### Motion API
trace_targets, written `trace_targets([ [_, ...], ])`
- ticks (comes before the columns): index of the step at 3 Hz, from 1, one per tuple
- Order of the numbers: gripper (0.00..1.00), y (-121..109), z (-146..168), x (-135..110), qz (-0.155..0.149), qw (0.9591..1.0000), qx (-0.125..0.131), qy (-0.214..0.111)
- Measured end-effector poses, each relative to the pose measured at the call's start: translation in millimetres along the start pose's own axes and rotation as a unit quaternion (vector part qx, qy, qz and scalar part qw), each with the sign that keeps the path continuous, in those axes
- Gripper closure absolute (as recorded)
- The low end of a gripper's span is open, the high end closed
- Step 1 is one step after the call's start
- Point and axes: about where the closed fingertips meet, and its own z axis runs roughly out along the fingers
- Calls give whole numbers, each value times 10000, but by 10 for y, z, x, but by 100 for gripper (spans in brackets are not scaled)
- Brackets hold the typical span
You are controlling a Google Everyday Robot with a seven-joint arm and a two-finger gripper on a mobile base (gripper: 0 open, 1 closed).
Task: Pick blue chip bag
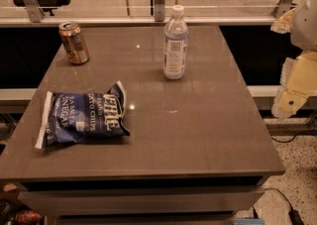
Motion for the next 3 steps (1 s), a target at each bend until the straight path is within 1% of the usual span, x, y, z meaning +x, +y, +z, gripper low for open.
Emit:
trace_targets([
  [1,0,0,-6,0,4,10000,15,-3],
  [2,0,57,-59,-21,-7,9999,122,-13],
  [3,0,192,-118,-254,-152,9998,141,-62],
])
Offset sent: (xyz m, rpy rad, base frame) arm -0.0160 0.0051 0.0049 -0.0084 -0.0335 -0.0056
